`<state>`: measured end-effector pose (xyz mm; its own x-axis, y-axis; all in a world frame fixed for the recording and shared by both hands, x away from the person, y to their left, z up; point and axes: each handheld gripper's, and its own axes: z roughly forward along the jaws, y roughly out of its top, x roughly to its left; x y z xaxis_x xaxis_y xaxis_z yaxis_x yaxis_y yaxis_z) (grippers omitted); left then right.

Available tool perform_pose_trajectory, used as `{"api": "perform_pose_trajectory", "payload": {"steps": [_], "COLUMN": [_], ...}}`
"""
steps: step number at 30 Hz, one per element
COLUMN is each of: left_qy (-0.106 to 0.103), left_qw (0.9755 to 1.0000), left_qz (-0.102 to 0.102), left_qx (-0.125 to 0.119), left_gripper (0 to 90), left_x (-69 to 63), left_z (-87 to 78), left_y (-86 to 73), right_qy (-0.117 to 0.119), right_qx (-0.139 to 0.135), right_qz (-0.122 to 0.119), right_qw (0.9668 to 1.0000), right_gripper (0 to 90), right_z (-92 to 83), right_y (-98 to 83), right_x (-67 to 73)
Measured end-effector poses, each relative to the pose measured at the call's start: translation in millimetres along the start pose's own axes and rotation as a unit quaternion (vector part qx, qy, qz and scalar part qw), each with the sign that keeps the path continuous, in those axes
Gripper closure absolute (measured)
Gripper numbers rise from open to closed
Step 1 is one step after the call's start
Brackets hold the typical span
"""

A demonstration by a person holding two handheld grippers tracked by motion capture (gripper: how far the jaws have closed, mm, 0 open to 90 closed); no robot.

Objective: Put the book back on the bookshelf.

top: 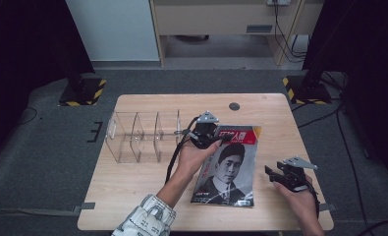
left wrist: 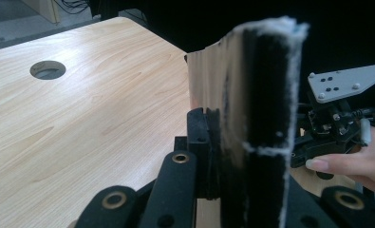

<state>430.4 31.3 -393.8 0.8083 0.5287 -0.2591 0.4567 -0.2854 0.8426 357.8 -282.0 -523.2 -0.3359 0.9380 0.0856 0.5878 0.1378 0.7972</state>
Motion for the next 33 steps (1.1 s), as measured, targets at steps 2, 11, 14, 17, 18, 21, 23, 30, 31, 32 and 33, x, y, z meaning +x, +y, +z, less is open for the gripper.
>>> {"api": "perform_pose_trajectory", "payload": {"steps": [2, 11, 14, 17, 18, 21, 23, 30, 31, 32, 33], "left_qy": [-0.001, 0.0, -0.003, -0.004, -0.003, -0.001, -0.001, 0.001, 0.001, 0.001, 0.001], "left_qw": [1.0, 1.0, 0.9999, 0.9998, 0.9998, 0.9997, 0.9997, 0.9994, 0.9994, 0.9994, 0.9993], "left_qz": [0.002, 0.001, 0.001, 0.001, 0.002, 0.003, 0.003, 0.003, 0.002, 0.002, 0.001], "left_qx": [-0.002, -0.01, -0.015, -0.018, -0.02, -0.023, -0.026, -0.033, -0.036, -0.036, -0.038], "left_gripper": [86.6, 86.6, 86.6, 86.6, 86.6, 86.6, 86.6, 86.6, 86.6, 86.6, 86.6], "left_x": [-0.7, 3.3, 4.5, 5.5, 5.8, 6.9, 7.9, 9.9, 10.2, 10.2, 10.8], "left_z": [-3.6, -17.2, -23.2, -29.1, -30.9, -36.8, -40.9, -54.4, -56.2, -56.2, -60.2], "left_y": [0.5, 2.2, 2.8, 3.5, 3.7, 4.3, 4.6, 4.8, 4.8, 4.8, 5.1], "right_qy": [0.0, 0.001, 0.001, 0.001, 0.002, 0.001, 0.0, 0.0, 0.0, -0.001, -0.001], "right_qx": [0.0, -0.002, -0.002, -0.003, -0.002, -0.002, -0.001, -0.003, -0.003, -0.003, -0.003], "right_qz": [0.0, -0.001, -0.001, -0.001, 0.0, -0.001, 0.0, -0.002, -0.002, -0.001, -0.001], "right_qw": [1.0, 1.0, 1.0, 1.0, 1.0, 1.0, 1.0, 1.0, 1.0, 1.0, 1.0], "right_gripper": [43.7, 43.6, 43.6, 43.6, 43.5, 43.5, 43.4, 43.4, 43.4, 43.4, 43.4], "right_z": [0.0, -0.2, 0.0, -0.1, -0.1, 0.1, 0.0, 0.0, 0.0, 0.1, 0.2], "right_y": [0.0, 0.3, 0.4, 0.5, 0.5, 0.4, 0.4, 0.5, 0.5, 0.5, 0.5], "right_x": [0.1, 0.6, 1.1, 1.2, 1.4, 1.6, 1.6, 0.9, 0.9, 1.0, 1.0]}}
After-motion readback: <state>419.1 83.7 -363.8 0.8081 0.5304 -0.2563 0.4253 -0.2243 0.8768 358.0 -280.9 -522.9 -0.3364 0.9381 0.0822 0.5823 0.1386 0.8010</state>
